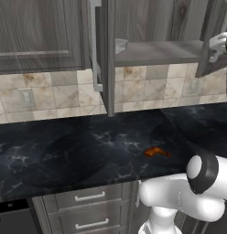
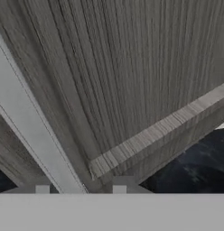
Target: Retrieve the tupperware from the cabinet, then place the raw meat into the tupperware to avoid contamination.
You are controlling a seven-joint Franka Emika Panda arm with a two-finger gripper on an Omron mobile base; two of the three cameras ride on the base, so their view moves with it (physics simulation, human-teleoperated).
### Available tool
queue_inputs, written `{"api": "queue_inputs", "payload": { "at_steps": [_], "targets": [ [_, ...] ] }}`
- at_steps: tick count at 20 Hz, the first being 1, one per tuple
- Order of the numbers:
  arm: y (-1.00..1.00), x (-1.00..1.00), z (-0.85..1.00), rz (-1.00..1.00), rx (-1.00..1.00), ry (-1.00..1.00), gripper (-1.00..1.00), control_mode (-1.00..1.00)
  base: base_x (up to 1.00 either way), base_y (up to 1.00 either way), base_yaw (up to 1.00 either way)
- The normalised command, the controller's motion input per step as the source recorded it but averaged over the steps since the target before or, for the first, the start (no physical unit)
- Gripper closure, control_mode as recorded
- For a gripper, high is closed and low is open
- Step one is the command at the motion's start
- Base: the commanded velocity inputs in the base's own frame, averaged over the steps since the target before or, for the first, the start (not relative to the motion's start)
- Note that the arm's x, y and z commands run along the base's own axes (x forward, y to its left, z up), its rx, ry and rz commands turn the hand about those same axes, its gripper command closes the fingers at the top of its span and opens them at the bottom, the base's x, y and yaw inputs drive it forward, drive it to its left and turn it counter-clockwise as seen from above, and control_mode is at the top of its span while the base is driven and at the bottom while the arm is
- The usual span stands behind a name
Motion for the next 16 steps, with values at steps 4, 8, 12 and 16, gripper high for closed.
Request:
{"api": "queue_inputs", "payload": {
  "at_steps": [4, 8, 12, 16],
  "targets": [
    [-0.48, -0.7, 0.0, -0.12, 0.05, 0.0, 1.0, -1.0, 0.0, 0.0, 0.0],
    [-0.17, -0.25, 0.0, -0.06, 0.01, -0.01, -1.0, -1.0, 0.0, 0.0, 0.0],
    [0.0, -0.01, 0.0, 0.0, 0.0, 0.0, -1.0, -1.0, 0.0, 0.0, 0.0],
    [-0.05, -0.37, 0.03, -0.06, 0.0, 0.0, -1.0, -1.0, 0.0, 0.0, 0.0]
  ]
}}
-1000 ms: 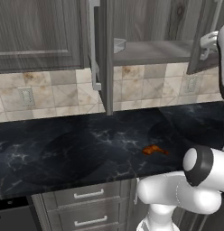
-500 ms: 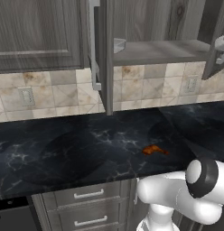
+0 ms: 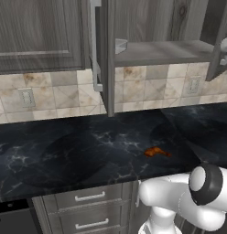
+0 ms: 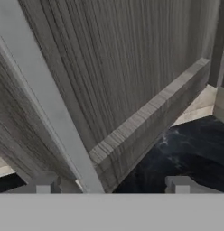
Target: Retrieve the tupperware from the cabinet, then place the raw meat into the tupperware to avoid contamination.
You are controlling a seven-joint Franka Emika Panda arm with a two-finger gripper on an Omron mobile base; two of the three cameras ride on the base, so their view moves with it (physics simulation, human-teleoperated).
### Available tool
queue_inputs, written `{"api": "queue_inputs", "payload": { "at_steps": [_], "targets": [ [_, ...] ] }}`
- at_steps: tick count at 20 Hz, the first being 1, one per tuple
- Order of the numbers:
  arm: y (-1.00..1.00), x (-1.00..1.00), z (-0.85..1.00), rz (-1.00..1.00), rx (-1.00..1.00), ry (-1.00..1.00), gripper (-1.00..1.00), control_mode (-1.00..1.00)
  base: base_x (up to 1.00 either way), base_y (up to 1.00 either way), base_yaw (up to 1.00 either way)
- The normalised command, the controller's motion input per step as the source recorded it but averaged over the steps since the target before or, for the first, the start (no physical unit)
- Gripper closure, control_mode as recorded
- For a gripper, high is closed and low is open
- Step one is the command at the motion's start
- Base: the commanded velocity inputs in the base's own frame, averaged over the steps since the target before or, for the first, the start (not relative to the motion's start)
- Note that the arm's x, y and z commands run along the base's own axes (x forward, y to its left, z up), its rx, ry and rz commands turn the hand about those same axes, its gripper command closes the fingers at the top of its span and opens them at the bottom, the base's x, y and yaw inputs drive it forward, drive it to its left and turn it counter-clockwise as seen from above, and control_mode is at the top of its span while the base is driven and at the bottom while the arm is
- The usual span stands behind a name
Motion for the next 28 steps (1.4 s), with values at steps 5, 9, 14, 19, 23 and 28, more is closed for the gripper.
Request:
{"api": "queue_inputs", "payload": {
  "at_steps": [5, 9, 14, 19, 23, 28],
  "targets": [
    [0.0, -0.62, 0.24, -0.09, -0.01, 0.0, -1.0, -1.0, 0.0, 0.0, 0.0],
    [0.28, -0.42, 0.14, -0.04, -0.12, 0.03, -1.0, -1.0, 0.0, 0.0, 0.0],
    [0.81, -0.01, 0.01, 0.02, -0.31, 0.17, -1.0, -1.0, 0.0, 0.0, 0.0],
    [0.72, -0.02, 0.19, 0.05, -0.25, 0.21, -1.0, -1.0, 0.0, 0.0, 0.0],
    [0.58, -0.01, 0.19, 0.03, -0.22, 0.16, -1.0, -1.0, 0.0, 0.0, 0.0],
    [0.33, 0.3, -0.22, 0.08, -0.29, 0.2, -1.0, -1.0, 0.0, 0.0, 0.0]
  ]
}}
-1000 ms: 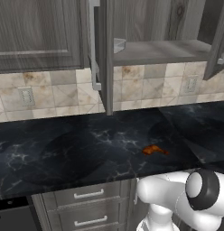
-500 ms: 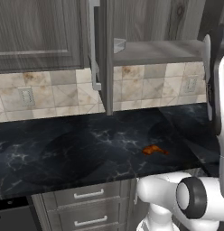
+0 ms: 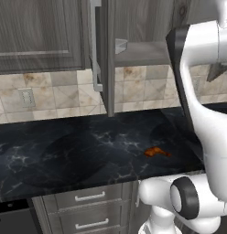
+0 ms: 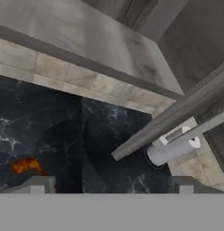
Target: Retrieve the tupperware from the cabinet, then place the raw meat into the tupperware to avoid contamination.
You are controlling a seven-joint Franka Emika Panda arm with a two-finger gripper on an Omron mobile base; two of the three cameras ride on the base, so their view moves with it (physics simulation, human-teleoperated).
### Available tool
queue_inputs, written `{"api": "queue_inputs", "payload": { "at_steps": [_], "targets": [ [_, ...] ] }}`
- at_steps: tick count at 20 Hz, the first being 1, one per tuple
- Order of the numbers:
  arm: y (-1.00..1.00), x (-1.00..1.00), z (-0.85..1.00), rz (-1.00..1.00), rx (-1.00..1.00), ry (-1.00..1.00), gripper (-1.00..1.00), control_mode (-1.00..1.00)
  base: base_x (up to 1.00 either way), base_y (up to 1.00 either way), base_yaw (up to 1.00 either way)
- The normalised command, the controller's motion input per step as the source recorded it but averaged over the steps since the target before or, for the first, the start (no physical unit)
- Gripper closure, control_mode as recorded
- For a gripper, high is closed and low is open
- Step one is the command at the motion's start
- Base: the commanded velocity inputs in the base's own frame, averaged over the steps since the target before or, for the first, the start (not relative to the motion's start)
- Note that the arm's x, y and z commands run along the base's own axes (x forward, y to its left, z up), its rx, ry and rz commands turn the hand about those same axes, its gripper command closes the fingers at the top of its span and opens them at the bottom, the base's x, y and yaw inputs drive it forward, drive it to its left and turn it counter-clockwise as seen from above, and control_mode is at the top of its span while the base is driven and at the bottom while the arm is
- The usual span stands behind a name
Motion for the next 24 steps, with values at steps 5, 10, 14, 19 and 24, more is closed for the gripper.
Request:
{"api": "queue_inputs", "payload": {
  "at_steps": [5, 10, 14, 19, 24],
  "targets": [
    [0.07, 0.37, -0.39, 0.09, -0.27, 0.14, -1.0, -1.0, 0.0, 0.0, 0.0],
    [-0.25, 0.43, -0.21, 0.04, -0.14, 0.01, -1.0, -1.0, 0.0, 0.0, 0.0],
    [-0.12, 0.82, -0.04, 0.02, -0.15, 0.07, -1.0, -1.0, 0.0, 0.0, 0.0],
    [-0.2, 0.63, 0.01, 0.0, -0.19, 0.2, -1.0, -1.0, 0.0, 0.0, 0.0],
    [-0.32, 0.21, 0.06, -0.05, -0.16, 0.24, -1.0, -1.0, 0.0, 0.0, 0.0]
  ]
}}
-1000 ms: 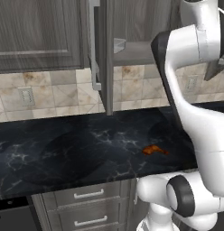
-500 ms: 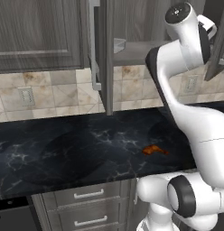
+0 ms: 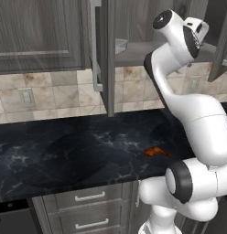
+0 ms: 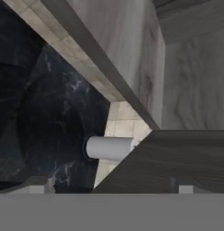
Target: Retrieve the tupperware from the cabinet, then place the raw meat into the tupperware to avoid contamination.
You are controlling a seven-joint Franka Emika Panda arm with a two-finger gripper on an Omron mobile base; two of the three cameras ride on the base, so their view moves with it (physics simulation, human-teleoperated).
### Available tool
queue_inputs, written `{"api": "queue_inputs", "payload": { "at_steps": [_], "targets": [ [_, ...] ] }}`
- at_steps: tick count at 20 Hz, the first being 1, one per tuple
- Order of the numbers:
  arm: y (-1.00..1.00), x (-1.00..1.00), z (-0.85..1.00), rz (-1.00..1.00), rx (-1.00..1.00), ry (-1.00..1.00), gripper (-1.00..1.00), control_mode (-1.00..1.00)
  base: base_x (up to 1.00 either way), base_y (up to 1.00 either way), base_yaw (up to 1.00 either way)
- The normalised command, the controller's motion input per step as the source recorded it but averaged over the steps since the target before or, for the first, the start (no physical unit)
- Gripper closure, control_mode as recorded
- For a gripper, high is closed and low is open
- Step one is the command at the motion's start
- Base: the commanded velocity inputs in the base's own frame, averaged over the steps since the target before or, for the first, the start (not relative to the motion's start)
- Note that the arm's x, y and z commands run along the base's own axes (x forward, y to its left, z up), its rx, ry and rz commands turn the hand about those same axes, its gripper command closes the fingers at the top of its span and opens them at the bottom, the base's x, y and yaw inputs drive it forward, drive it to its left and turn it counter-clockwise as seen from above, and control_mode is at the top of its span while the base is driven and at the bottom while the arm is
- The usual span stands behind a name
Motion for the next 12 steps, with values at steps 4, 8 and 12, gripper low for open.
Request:
{"api": "queue_inputs", "payload": {
  "at_steps": [4, 8, 12],
  "targets": [
    [-0.47, 0.01, 0.0, -0.17, -0.11, 0.32, -1.0, -1.0, 0.0, 0.0, 0.0],
    [-0.47, -0.01, 0.0, -0.21, -0.08, 0.28, -1.0, -1.0, 0.0, 0.0, 0.0],
    [-0.46, -0.03, -0.01, -0.22, -0.07, 0.26, -1.0, -1.0, 0.0, 0.0, 0.0]
  ]
}}
